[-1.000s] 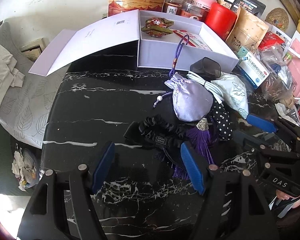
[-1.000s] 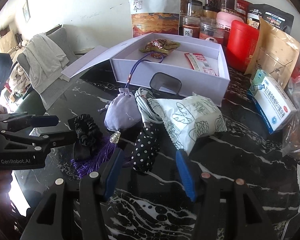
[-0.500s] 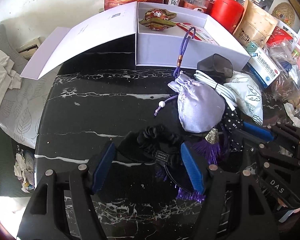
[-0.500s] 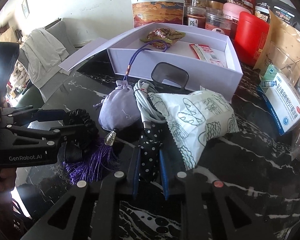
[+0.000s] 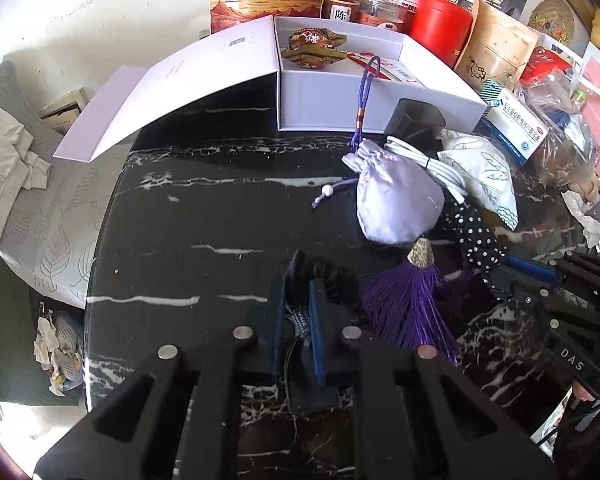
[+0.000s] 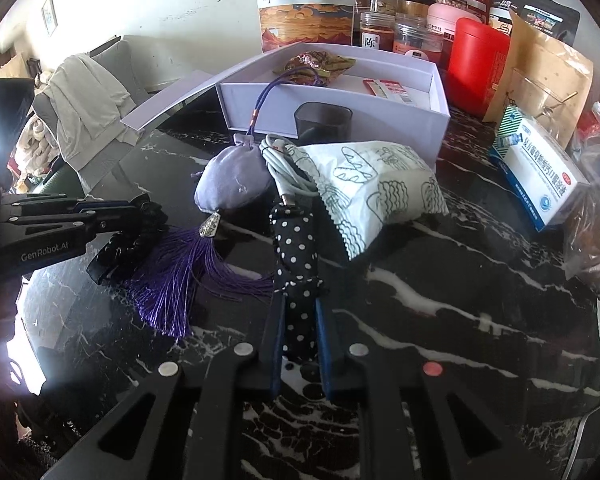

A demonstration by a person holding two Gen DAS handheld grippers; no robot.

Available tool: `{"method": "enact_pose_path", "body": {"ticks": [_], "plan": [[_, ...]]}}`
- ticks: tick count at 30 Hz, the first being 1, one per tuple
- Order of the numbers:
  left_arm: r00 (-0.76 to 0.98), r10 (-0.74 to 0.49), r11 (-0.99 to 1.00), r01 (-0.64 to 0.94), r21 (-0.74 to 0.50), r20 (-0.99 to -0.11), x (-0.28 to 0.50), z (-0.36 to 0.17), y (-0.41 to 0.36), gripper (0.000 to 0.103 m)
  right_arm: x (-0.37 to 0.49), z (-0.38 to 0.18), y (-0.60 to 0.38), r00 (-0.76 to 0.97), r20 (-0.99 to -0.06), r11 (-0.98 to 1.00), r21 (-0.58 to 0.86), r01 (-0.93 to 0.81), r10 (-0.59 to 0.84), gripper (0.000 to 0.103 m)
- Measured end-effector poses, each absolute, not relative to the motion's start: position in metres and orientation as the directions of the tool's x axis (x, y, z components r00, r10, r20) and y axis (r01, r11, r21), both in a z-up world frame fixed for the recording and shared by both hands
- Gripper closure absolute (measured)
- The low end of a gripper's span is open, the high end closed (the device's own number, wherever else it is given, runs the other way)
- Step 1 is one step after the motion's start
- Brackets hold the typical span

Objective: Organize objects
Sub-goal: 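Grasp the black scrunchie with the left tool while the right tool lifts the polka-dot item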

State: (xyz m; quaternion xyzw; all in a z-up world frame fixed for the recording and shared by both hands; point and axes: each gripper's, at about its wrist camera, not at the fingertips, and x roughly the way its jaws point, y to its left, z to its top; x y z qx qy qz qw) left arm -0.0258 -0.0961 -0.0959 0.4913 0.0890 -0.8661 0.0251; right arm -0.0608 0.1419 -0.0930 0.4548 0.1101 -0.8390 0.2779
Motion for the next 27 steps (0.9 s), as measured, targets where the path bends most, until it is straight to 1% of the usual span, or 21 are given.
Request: {"method": "enact_pose_path", "body": {"ticks": [13, 17, 19, 20, 21, 23, 24, 25, 27], "plan": [[-0.471, 0.060, -0.990, 0.085, -0.113, -0.880, 0.018, -0.093, -0.093, 0.091, -0.023, -0.092, 0.165, -0.425, -0.833, -0.827, 0.068, 0.558, -0.355, 0.089], [-0.469, 0.081, -0.989, 0.074, -0.130, -0.880, 0.028, -0.092, -0.091, 0.091, -0.015, -0.091, 0.170, -0.425, -0.833, -0.828, 0.068, 0.557, -0.354, 0.089], [-0.468, 0.086, -0.989, 0.065, -0.131, -0.879, 0.032, -0.092, -0.089, 0.085, -0.014, -0.091, 0.169, -0.427, -0.832, -0.829, 0.067, 0.555, -0.353, 0.088], [-0.462, 0.084, -0.989, 0.067, -0.129, -0.883, 0.033, -0.094, -0.088, 0.074, -0.014, -0.091, 0.169, -0.429, -0.831, -0.829, 0.065, 0.555, -0.353, 0.087], [-0.452, 0.087, -0.989, 0.066, -0.131, -0.888, 0.034, -0.096, -0.088, 0.059, -0.015, -0.091, 0.169, -0.430, -0.831, -0.829, 0.065, 0.555, -0.353, 0.085], [-0.460, 0.088, -0.990, 0.058, -0.128, -0.884, 0.038, -0.097, -0.086, 0.048, -0.016, -0.092, 0.168, -0.428, -0.832, -0.829, 0.067, 0.555, -0.354, 0.078], [-0.462, 0.094, -0.990, 0.050, -0.132, -0.882, 0.041, -0.097, -0.085, 0.046, -0.017, -0.093, 0.168, -0.428, -0.832, -0.829, 0.065, 0.556, -0.353, 0.071], [-0.460, 0.102, -0.989, 0.045, -0.139, -0.882, 0.042, -0.098, -0.084, 0.046, -0.019, -0.093, 0.168, -0.429, -0.832, -0.829, 0.064, 0.555, -0.351, 0.066], [-0.461, 0.104, -0.989, 0.045, -0.140, -0.881, 0.045, -0.098, -0.083, 0.042, -0.021, -0.094, 0.167, -0.427, -0.833, -0.828, 0.065, 0.557, -0.353, 0.064]]}}
